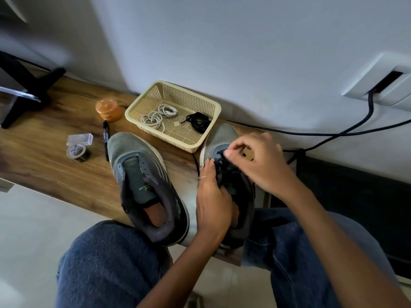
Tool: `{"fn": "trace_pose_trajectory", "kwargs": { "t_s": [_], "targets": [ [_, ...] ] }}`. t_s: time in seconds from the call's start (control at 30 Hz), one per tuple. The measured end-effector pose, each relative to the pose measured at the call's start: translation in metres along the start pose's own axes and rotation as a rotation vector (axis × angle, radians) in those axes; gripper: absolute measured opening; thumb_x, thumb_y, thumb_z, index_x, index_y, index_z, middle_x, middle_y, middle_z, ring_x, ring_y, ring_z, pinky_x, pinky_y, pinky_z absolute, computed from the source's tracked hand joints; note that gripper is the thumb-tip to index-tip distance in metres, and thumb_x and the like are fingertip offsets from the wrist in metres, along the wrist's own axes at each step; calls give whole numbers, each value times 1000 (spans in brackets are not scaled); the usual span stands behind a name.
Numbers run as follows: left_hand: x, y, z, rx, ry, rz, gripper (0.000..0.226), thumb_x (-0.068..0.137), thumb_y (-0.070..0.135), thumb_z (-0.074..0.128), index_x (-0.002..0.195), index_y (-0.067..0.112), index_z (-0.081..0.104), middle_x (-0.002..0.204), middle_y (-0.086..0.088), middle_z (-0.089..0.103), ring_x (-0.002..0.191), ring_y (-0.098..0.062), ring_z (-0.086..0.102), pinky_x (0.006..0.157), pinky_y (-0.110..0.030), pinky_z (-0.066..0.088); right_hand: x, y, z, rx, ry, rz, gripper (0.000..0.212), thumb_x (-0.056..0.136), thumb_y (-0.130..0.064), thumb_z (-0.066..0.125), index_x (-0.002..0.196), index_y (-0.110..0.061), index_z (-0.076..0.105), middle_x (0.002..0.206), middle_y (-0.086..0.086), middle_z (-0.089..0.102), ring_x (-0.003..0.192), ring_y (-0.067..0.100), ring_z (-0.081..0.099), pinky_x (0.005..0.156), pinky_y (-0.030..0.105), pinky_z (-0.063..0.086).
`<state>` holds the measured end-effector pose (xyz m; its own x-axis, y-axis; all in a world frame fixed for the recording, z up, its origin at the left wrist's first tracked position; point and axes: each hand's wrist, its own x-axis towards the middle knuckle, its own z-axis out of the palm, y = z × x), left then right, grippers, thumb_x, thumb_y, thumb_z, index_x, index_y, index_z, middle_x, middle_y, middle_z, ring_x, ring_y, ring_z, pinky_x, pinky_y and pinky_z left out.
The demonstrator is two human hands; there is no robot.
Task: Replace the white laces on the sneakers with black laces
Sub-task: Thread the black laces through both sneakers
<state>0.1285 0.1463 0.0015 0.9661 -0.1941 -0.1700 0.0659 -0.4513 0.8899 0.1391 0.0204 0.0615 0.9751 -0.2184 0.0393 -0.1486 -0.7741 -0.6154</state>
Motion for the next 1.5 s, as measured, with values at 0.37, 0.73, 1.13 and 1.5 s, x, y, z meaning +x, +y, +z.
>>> {"fn": "trace_pose_trajectory", "kwargs": {
  "t_s": [0.37,0.73,1.13,1.5],
  "targets": [
    [2,-6,0,24,-24,8,64,90,-8,38,147,19,34,146,-3,46,136,-18,42,107,-44,41,-3,-27,26,-80,55,23,14,90,-31,62,78,-28,67,74,-21,48,94,1,29,73,28,11],
    [2,-2,-2,49,-48,2,69,87,-13,38,151,13,30,155,-1,33,144,-13,27,118,-32,24,3,-9,1,246,-15,118,25,91,-48,53,81,-34,71,87,-23,60,95,2,53,93,31,27],
    [0,1,-3,-33,-31,-31,63,92,-2,46,151,16,31,156,5,31,144,-7,24,120,-30,22,3,15,-14,285,-105,370,12,90,-22,60,86,-23,71,94,-11,69,89,5,61,79,26,45],
    [-1,2,-2,11,-3,-24,65,91,-10,42,150,15,31,156,2,31,145,-10,23,119,-26,19,1,17,-11,202,-161,426,9,80,-19,76,74,-14,73,72,9,71,67,15,59,65,24,43]
  ]
}}
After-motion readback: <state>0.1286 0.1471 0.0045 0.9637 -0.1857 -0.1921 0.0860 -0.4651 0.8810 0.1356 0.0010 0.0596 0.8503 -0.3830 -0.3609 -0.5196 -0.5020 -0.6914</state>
